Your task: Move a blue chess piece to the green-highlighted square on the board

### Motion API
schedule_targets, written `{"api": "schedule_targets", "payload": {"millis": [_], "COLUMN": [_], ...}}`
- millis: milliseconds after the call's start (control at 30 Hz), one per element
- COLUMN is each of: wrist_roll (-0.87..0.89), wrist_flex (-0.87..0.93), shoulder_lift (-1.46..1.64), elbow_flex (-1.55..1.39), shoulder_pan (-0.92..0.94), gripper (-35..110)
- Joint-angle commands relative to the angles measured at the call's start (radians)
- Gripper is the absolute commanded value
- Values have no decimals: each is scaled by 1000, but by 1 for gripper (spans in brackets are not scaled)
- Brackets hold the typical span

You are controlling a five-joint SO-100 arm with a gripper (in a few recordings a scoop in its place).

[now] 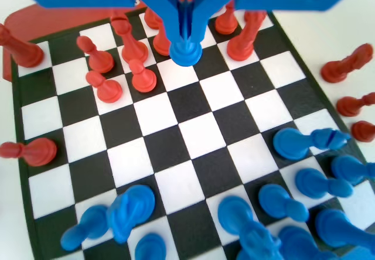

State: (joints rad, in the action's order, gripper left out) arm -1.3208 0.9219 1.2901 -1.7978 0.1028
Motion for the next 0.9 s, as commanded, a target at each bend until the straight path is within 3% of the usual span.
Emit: {"api": "schedule_targets", "payload": {"millis": [0, 867], "wrist_roll": [-21, -58], "wrist_flex": [8, -67], "shoulder_lift": [15, -52], "elbow_flex": [86, 58], "shoulder_pan": [2, -18], "gripper": [1, 1]}}
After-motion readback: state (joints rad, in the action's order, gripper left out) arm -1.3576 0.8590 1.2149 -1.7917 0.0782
